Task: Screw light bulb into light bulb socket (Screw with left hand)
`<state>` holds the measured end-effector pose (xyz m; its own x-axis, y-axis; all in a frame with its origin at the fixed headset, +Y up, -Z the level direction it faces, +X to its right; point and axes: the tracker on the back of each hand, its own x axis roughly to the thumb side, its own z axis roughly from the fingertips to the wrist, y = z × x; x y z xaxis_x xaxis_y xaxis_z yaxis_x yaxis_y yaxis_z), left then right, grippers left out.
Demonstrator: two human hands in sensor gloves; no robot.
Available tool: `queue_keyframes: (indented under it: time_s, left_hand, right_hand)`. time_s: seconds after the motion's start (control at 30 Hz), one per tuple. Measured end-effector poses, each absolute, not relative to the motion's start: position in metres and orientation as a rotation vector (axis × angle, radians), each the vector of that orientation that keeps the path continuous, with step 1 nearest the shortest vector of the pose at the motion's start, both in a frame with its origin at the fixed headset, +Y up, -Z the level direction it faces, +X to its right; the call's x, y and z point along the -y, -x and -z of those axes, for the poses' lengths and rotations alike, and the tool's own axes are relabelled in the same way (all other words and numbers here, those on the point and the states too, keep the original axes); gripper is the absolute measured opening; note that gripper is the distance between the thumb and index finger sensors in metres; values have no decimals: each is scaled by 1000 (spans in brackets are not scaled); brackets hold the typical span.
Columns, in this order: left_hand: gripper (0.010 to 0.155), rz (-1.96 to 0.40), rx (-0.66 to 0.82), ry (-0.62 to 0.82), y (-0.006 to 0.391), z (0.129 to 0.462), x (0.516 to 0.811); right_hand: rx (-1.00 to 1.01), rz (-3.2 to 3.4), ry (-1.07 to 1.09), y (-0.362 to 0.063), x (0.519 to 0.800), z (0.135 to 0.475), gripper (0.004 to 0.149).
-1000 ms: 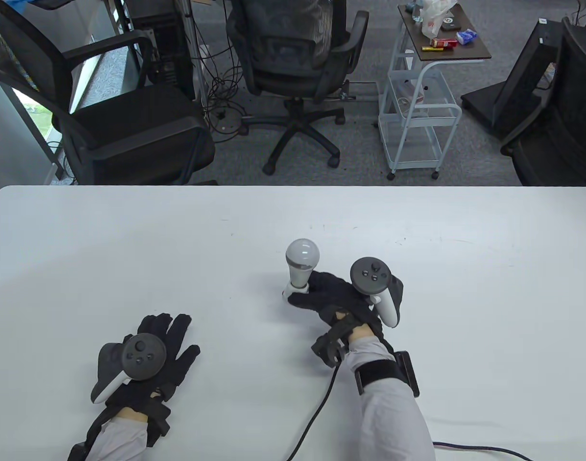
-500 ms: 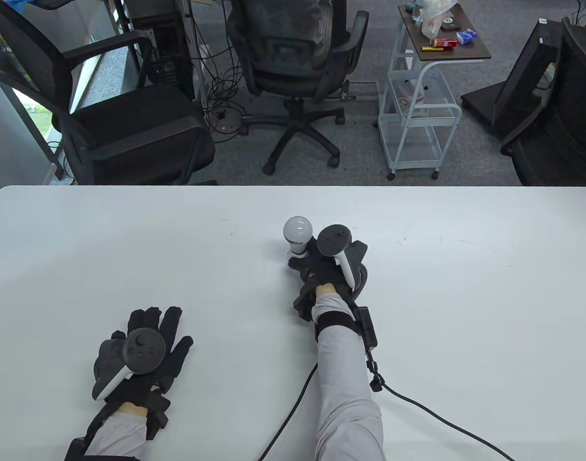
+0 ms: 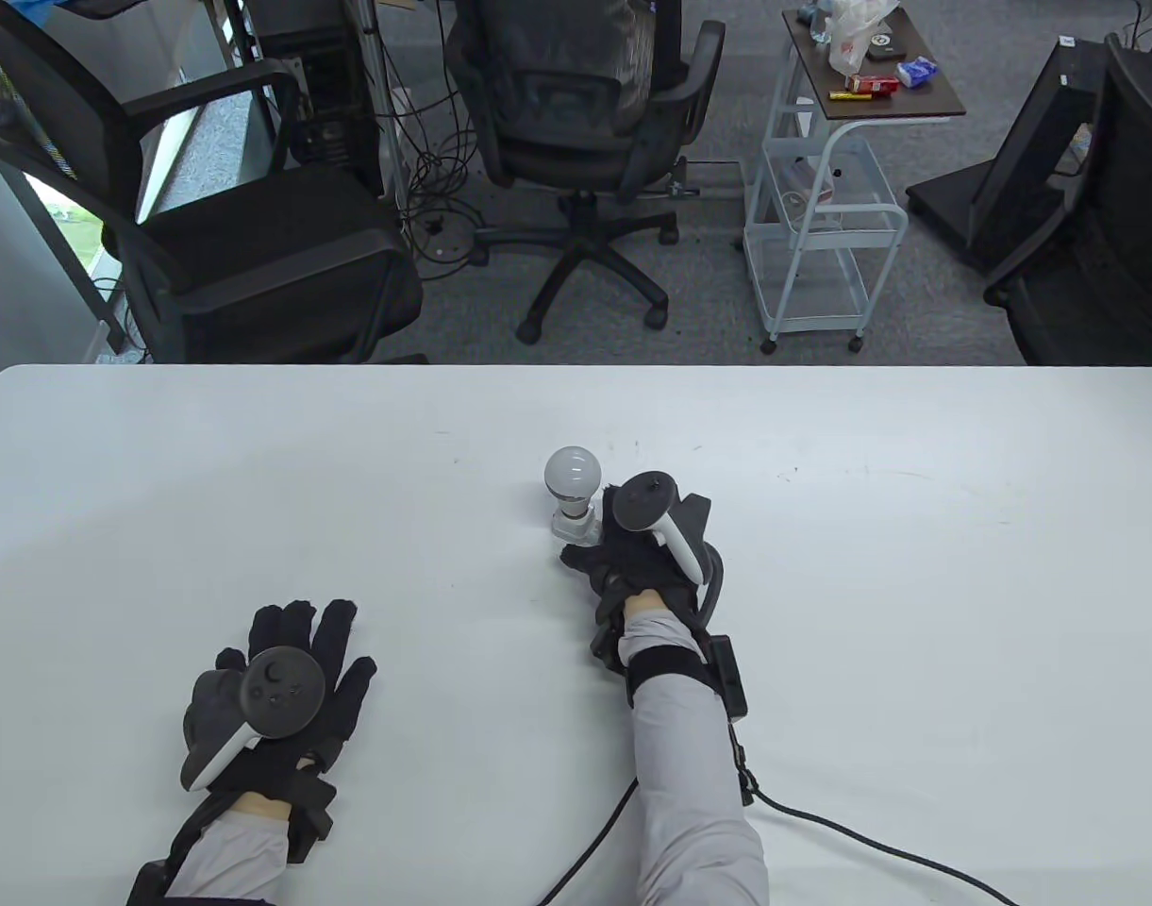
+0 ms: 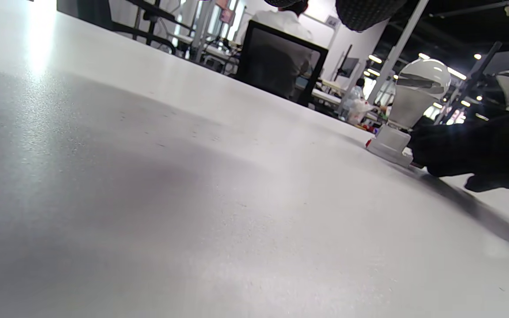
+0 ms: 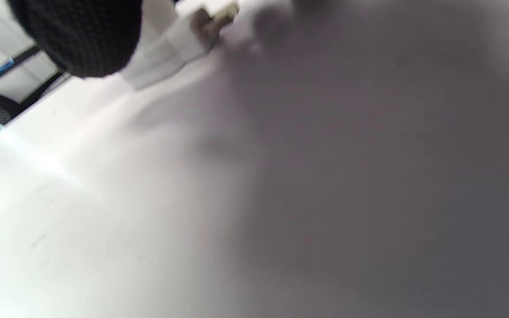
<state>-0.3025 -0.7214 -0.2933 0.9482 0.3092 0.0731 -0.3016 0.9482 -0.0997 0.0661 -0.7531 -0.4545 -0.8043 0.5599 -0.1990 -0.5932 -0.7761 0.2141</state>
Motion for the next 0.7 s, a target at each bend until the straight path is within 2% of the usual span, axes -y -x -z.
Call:
queue_keyframes:
  time_s: [0.33, 0.5, 0.63, 0.7]
  left_hand:
    - [91, -288, 178, -19, 292, 275, 707]
    - [94, -235, 213, -25, 282, 270, 705]
    - [91, -186, 215, -6, 275, 268, 710]
    - [90, -160, 215, 23, 272, 269, 714]
  right_hand:
    - [56, -2633, -19, -122, 694, 341, 79]
    - [175, -2756, -81, -126, 693, 296, 79]
    - [213, -2778, -123, -126, 710, 286, 78]
    - [111, -2784, -137, -127, 711, 286, 78]
